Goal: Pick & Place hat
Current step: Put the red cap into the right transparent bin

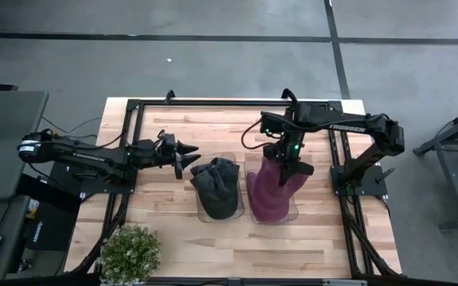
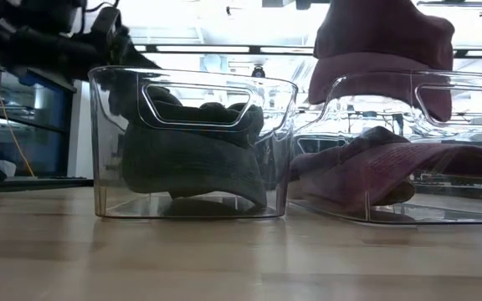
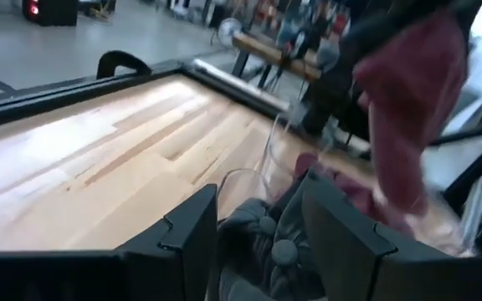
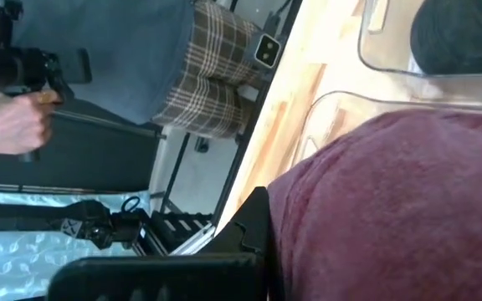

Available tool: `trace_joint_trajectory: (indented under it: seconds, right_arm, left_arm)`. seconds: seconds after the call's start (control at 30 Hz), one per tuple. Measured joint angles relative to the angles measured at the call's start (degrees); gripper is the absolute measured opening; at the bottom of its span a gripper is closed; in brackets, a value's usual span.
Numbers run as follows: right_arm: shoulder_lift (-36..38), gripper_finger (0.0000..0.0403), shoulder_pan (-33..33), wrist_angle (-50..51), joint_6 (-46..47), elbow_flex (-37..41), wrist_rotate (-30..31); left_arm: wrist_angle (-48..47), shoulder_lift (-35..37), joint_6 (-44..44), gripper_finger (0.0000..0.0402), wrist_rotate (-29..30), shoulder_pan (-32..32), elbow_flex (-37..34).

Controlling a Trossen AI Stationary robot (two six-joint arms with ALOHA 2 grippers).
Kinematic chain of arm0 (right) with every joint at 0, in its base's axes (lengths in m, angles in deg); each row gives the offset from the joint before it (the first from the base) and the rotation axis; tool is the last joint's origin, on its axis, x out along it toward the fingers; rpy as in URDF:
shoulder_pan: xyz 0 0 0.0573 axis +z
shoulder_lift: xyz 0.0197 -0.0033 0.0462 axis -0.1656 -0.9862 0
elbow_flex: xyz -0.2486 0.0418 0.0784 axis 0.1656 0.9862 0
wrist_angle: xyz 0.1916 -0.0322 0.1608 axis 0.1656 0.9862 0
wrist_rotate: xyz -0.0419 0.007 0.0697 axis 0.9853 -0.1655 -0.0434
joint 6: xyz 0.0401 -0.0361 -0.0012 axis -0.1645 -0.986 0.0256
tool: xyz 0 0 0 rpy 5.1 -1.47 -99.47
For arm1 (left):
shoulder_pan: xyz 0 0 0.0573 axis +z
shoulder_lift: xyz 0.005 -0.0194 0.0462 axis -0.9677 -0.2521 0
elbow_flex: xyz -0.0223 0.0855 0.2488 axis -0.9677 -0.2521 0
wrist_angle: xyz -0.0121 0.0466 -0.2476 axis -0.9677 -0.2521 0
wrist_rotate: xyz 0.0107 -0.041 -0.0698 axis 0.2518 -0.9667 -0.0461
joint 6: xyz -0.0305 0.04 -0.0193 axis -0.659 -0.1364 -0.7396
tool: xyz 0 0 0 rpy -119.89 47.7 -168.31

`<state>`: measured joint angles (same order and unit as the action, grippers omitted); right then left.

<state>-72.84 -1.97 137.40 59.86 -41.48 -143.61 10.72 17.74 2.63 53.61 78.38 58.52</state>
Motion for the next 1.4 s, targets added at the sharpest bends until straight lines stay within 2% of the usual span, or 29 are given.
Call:
trace_joint_trajectory:
  seconds: [0.13,0.23,0.53,1.17,1.4]
  right_arm:
    - [0.00,0.0000,0.82,0.37,0.68,0.00,1.25]
    - [0.00,0.0000,1.47,0.11,1.10,0.00,1.42]
    - [-0.27,0.0000,2.32,-2.18,3.06,-0.02,4.74]
    - [-7.89,0.0000,6.82,-1.52,1.44,-0.09,5.31]
    - [-10.11,0.0000,6.80,-3.60,1.01,-0.09,7.89]
  left_arm:
    - [11.10,0.02,-1.15,0.0169,0.15,0.00,-5.09]
    - [13.76,0.00,0.51,0.0169,-0.19,0.00,-7.05]
    - [11.98,0.02,3.91,0.0169,-1.93,0.00,-7.67]
    - [8.55,0.00,3.78,0.0169,-1.97,0.00,-7.67]
    - [8.56,0.00,3.76,0.0169,-1.97,0.00,-7.67]
